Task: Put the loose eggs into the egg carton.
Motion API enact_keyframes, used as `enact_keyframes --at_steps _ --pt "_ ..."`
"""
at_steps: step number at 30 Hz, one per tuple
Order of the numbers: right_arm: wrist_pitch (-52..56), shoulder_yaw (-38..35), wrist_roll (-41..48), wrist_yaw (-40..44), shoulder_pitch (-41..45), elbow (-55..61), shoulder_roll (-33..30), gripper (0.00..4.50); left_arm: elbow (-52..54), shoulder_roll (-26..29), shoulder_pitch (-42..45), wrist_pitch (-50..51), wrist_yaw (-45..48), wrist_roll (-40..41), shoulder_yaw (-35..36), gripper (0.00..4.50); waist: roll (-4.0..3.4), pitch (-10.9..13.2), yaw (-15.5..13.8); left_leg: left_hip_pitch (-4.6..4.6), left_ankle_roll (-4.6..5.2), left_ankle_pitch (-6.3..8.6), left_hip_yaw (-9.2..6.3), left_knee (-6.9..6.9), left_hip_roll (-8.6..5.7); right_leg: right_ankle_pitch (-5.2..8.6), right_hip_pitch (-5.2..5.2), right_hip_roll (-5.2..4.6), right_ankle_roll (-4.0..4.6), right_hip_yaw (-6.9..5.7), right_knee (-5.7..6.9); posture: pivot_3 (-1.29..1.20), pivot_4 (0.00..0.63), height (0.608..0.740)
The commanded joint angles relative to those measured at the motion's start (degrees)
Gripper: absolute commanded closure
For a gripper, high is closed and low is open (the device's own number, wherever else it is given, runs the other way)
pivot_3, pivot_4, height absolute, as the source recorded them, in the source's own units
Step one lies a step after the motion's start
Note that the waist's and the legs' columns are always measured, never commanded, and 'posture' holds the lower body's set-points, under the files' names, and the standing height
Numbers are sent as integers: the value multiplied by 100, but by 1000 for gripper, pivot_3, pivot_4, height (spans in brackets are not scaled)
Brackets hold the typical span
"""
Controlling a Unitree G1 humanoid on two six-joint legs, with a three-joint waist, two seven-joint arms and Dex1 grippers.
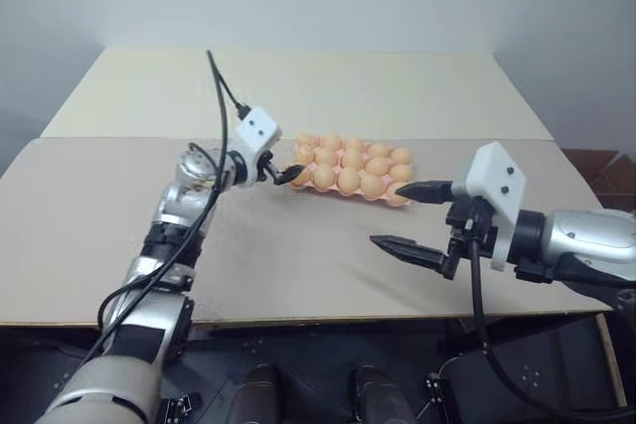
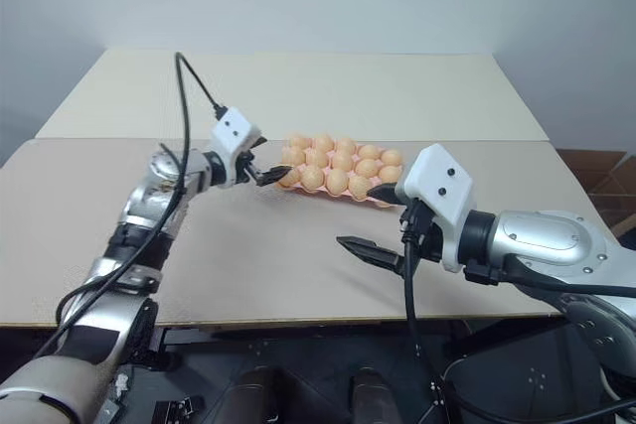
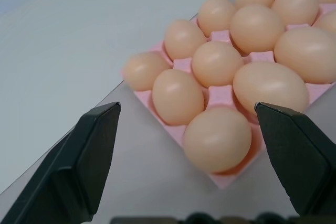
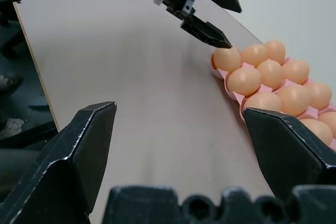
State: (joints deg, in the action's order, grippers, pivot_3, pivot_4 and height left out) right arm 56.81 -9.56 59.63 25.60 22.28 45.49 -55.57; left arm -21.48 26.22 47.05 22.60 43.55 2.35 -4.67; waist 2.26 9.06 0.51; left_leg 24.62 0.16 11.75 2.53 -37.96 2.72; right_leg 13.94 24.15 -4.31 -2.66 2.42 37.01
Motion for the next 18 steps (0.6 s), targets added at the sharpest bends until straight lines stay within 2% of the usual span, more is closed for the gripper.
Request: enact_keyframes --at_steps 1,6,9,14,18 --pt "-116 -26 -61 -83 79 37 74 0 858 229 -231 318 -41 167 263 73 0 0 6 0 0 0 0 0 0 0 0 0 0 -1 1 0 150 740" --pt "-276 -34 -440 -345 -105 69 370 0 2065 458 -1100 831 -523 390 943 73 0 0 14 0 0 0 -1 0 1 0 0 0 0 -1 0 0 150 740" --pt "-656 -163 -876 -590 -564 174 765 0 3031 292 -1945 1025 -1087 599 1687 73 0 -1 22 0 0 0 -1 0 4 0 0 0 0 -1 0 0 150 740" --pt "-2219 -76 -2109 -753 -1901 47 1970 0 4577 -571 -3541 758 -2153 734 2557 73 2 -4 -9 -3 -1 1 0 0 3 0 -2 -4 -1 -1 4 0 150 740" --pt "-3516 -4 -2933 -985 -2578 -545 3167 0 5215 -1384 -4524 103 -2842 605 2651 73 18 -18 -40 -22 -2 0 4 -1 1 -3 -20 -8 -3 2 4 0 150 740"
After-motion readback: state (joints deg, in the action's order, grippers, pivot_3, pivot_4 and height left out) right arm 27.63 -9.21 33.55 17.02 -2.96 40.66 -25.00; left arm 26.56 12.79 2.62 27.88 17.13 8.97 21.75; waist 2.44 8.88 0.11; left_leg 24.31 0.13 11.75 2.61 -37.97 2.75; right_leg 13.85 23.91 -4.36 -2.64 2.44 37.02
